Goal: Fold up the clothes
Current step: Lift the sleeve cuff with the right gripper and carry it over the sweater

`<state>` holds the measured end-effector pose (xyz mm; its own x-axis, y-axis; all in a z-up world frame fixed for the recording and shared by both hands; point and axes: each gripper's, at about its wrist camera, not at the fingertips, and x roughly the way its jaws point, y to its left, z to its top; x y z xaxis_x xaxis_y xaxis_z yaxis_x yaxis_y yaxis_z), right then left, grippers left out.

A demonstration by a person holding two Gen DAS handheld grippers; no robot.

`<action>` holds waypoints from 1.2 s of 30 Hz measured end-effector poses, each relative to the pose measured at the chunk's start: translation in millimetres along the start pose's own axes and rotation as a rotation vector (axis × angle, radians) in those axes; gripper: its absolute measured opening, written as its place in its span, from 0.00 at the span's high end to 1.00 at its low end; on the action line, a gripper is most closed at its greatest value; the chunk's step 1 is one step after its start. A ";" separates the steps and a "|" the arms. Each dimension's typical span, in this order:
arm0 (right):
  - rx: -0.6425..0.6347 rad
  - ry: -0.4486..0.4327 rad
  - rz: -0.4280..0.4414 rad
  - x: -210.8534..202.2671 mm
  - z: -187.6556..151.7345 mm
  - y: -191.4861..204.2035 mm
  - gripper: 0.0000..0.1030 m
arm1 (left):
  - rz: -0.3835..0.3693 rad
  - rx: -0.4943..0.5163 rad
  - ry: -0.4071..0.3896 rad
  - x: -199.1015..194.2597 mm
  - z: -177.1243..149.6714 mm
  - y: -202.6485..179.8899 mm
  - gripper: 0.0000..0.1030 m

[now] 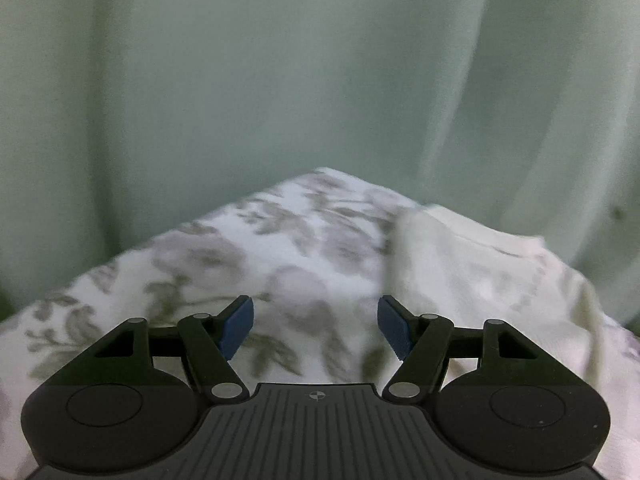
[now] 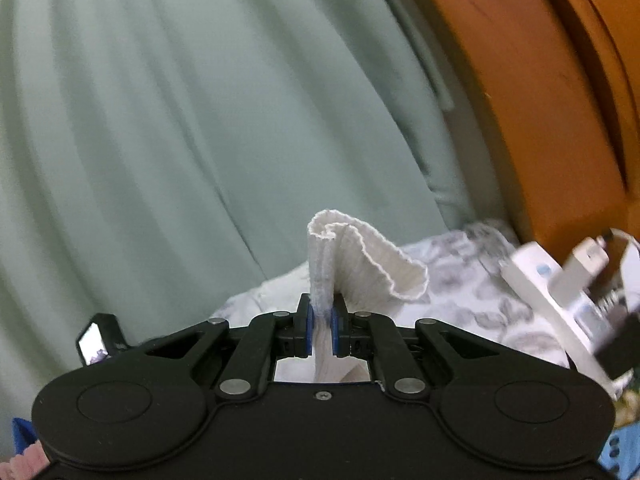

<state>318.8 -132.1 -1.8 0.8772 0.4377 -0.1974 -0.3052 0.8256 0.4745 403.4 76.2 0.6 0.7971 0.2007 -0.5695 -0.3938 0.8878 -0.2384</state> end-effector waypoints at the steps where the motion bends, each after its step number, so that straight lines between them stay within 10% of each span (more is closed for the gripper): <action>1: -0.002 0.005 -0.006 -4.5 8.7 -1.5 0.91 | -0.033 0.024 0.008 -2.5 -0.7 -2.4 0.35; 9: -0.012 0.017 0.015 -7.7 24.1 -2.0 0.91 | -0.042 0.302 0.020 -14.4 -16.1 -24.5 0.35; 17: -0.015 0.028 0.040 -66.3 12.2 30.3 0.91 | -0.036 0.355 0.032 9.2 -14.9 -41.8 0.39; 36: 0.020 -0.026 0.070 -52.1 29.9 24.9 0.91 | -0.069 0.472 0.048 27.9 -12.8 -41.7 0.44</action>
<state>276.6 -144.9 46.0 0.8632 0.4848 -0.1413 -0.3591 0.7861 0.5031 436.1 39.5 -15.5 0.7880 0.1250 -0.6029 -0.0805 0.9917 0.1004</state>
